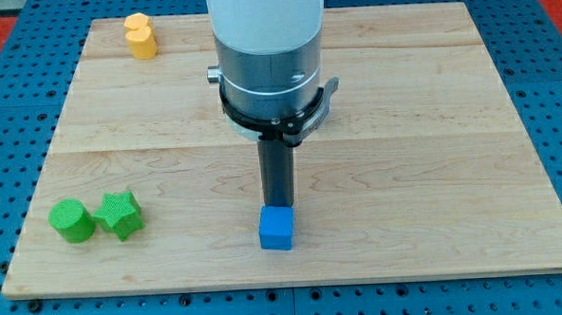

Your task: Move your arm close to the blue triangle

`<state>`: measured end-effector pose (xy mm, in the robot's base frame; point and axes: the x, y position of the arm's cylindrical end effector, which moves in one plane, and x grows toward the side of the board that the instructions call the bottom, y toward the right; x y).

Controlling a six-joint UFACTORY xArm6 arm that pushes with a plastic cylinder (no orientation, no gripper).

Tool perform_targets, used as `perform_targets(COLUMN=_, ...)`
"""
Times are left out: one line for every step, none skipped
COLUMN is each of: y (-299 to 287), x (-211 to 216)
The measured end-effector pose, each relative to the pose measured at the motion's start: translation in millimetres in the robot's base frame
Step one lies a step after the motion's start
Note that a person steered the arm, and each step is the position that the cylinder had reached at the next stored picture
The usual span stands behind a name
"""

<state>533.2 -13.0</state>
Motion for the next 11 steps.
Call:
perform_targets(y=-58, x=5)
perform_targets(y=-23, x=36)
perform_targets(y=22, x=36)
perform_targets(y=-48, x=8)
perform_targets(y=-73, x=-70)
perform_targets(y=-47, x=-122)
perform_targets(y=29, x=-131)
perform_targets(y=10, x=-132)
perform_targets(y=12, x=-148)
perform_targets(y=38, x=-150)
perform_targets(y=90, x=-114)
